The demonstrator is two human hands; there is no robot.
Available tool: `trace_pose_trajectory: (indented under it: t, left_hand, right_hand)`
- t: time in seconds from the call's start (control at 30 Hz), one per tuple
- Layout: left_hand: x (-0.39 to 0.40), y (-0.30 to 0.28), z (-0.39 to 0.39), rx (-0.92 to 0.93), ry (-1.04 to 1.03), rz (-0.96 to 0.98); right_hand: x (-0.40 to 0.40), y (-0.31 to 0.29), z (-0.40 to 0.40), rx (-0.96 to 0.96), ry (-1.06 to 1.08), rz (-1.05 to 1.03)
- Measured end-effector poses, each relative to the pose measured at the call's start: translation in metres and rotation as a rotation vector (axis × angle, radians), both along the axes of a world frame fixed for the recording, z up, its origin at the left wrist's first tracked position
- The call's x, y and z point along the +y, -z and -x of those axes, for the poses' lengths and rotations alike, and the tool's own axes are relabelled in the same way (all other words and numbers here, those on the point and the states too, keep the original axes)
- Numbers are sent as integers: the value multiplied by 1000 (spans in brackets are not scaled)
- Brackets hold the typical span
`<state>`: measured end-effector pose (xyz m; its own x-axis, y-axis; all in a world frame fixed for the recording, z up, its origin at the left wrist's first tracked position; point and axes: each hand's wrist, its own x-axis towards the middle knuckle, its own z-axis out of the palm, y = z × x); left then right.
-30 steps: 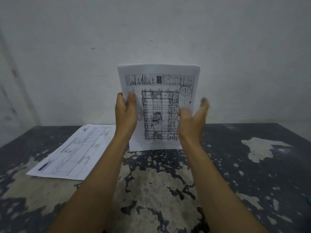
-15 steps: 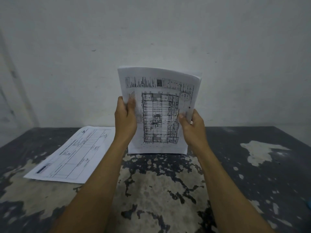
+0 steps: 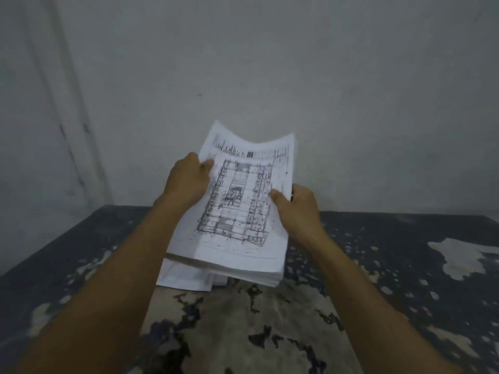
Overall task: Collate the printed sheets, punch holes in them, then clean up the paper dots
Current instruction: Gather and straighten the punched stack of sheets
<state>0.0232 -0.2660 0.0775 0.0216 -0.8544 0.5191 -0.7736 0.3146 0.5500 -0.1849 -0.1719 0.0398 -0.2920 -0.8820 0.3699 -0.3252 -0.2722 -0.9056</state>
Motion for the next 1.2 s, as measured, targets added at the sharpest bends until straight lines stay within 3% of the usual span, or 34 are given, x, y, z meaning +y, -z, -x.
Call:
trace_pose_trajectory:
  t: [0.27, 0.4, 0.5, 0.6, 0.7, 0.93, 1.2]
  left_hand:
    - [-35, 43, -75, -157, -129, -236]
    - [-52, 61, -89, -199, -152, -316]
    - [-62, 84, -93, -196, -84, -434]
    - [-66, 101, -98, -299, 29, -591]
    - [-74, 100, -102, -470, -20, -607]
    - [-84, 93, -94, -586, -113, -629]
    - [-80, 97, -96, -530, -100, -648]
  right_hand:
    - [-36, 28, -85, -147, -107, -296]
    - [-53, 40, -112, -100, -69, -404]
    - [-59, 59, -123, 105, -39, -464]
    - [-61, 69, -128, 521, 93, -632]
    - [-63, 69, -126, 663, 101, -658]
    - [-69, 63, -132, 525, 16, -606]
    - [-70, 53, -126, 404, -33, -543]
